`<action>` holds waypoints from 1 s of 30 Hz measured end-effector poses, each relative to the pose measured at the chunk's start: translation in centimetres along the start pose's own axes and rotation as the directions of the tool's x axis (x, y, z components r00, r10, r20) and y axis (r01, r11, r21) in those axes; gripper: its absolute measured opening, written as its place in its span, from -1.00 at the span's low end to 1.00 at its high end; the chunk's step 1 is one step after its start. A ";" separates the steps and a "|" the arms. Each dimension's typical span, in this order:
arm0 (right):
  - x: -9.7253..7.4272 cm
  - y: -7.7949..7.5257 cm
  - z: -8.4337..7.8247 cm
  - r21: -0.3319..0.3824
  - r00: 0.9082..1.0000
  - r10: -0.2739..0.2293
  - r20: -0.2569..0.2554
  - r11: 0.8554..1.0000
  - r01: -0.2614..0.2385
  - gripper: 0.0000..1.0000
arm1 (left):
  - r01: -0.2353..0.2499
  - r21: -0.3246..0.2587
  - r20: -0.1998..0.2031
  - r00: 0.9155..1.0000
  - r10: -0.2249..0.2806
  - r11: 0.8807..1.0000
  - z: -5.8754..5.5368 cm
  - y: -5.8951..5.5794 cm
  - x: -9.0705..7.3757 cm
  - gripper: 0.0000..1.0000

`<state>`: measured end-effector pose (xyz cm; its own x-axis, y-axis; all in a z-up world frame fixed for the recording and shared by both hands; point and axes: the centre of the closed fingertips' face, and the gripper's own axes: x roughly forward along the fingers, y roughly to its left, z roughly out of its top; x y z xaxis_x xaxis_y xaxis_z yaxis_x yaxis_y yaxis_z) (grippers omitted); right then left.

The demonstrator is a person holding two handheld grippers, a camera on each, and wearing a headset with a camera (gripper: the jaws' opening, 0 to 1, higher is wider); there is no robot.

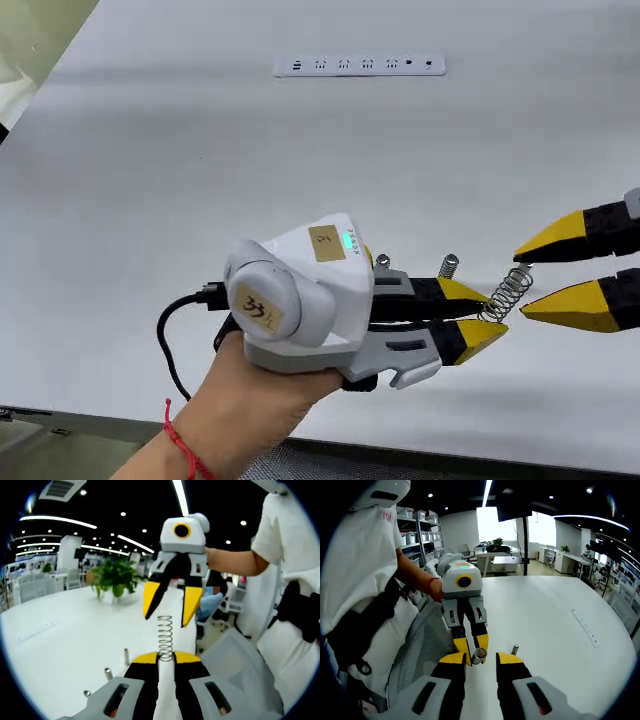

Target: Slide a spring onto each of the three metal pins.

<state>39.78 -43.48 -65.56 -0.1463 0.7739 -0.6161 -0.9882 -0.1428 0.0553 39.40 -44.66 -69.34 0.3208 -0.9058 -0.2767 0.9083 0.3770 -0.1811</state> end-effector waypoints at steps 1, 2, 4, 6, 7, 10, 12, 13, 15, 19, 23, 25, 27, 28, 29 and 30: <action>0.2 0.1 0.0 -0.033 0.999 0.030 -0.038 0.999 -0.031 -0.50 | 0.004 0.003 0.000 1.000 -0.004 1.000 0.0 -0.1 0.1 -0.80; 0.3 0.3 -0.1 -0.054 0.996 0.050 -0.068 0.997 -0.053 -0.50 | 0.005 0.005 -0.002 1.000 -0.005 1.000 0.0 -0.2 0.2 -0.80; 0.7 0.8 -0.3 -0.114 0.983 0.094 -0.154 0.987 -0.113 -0.48 | 0.007 0.008 -0.008 1.000 -0.007 1.000 -0.2 -0.3 0.3 -0.80; 1.1 1.5 -0.4 -0.167 0.965 0.141 -0.223 0.969 -0.181 -0.47 | 0.012 0.011 -0.008 1.000 -0.012 1.000 -0.2 -0.4 0.4 -0.80; 1.2 1.6 -0.6 -0.179 0.956 0.154 -0.248 0.963 -0.202 -0.47 | 0.013 0.011 -0.007 1.000 -0.013 1.000 -0.2 -0.5 0.4 -0.80; 1.5 1.5 -1.2 -0.228 0.930 0.173 -0.323 0.940 -0.254 -0.50 | 0.017 0.016 -0.006 1.000 -0.017 1.000 -0.2 -0.6 0.4 -0.80; 1.5 1.4 -1.2 -0.241 0.918 0.185 -0.350 0.929 -0.280 -0.54 | 0.019 0.017 -0.005 1.000 -0.019 1.000 -0.1 -0.6 0.5 -0.80; 1.5 1.3 -1.2 -0.242 0.913 0.193 -0.359 0.926 -0.290 -0.57 | 0.020 0.018 -0.005 1.000 -0.020 1.000 -0.2 -0.6 0.5 -0.80; 1.5 1.3 -1.1 -0.250 0.905 0.204 -0.373 0.917 -0.310 -0.63 | 0.021 0.017 -0.005 1.000 -0.021 1.000 -0.1 -0.6 0.5 -0.80; 1.5 1.3 -1.4 -0.254 0.892 0.213 -0.398 0.909 -0.331 -0.65 | 0.022 0.015 -0.001 1.000 -0.022 1.000 0.0 -0.5 0.4 -0.80; 1.6 1.3 -1.7 -0.260 0.882 0.215 -0.419 0.902 -0.344 -0.68 | 0.026 0.016 0.001 1.000 -0.026 1.000 0.1 -0.4 0.4 -0.80; 1.6 1.3 -1.8 -0.262 0.879 0.216 -0.426 0.900 -0.348 -0.70 | 0.028 0.015 0.004 1.000 -0.028 1.000 0.2 -0.4 0.4 -0.80; 1.5 1.2 -1.7 -0.263 0.879 0.216 -0.425 0.900 -0.348 -0.72 | 0.029 0.015 0.005 1.000 -0.029 0.999 0.3 -0.4 0.4 -0.80; 1.5 1.2 -1.8 -0.264 0.879 0.216 -0.425 0.899 -0.348 -0.73 | 0.031 0.016 0.004 0.999 -0.032 0.999 0.3 -0.4 0.5 -0.80; 1.5 1.2 -1.8 -0.264 0.879 0.216 -0.425 0.899 -0.348 -0.74 | 0.032 0.017 0.004 0.999 -0.032 0.999 0.3 -0.4 0.5 -0.80; 1.5 1.2 -1.8 -0.263 0.879 0.216 -0.425 0.900 -0.349 -0.74 | 0.033 0.016 0.004 0.999 -0.033 0.999 0.3 -0.4 0.5 -0.80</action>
<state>38.42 -43.58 -67.86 -0.3232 0.3868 -0.8637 -0.8262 -0.5604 0.0582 39.27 -45.33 -69.14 0.2914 -0.9188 -0.2664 0.9227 0.3434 -0.1751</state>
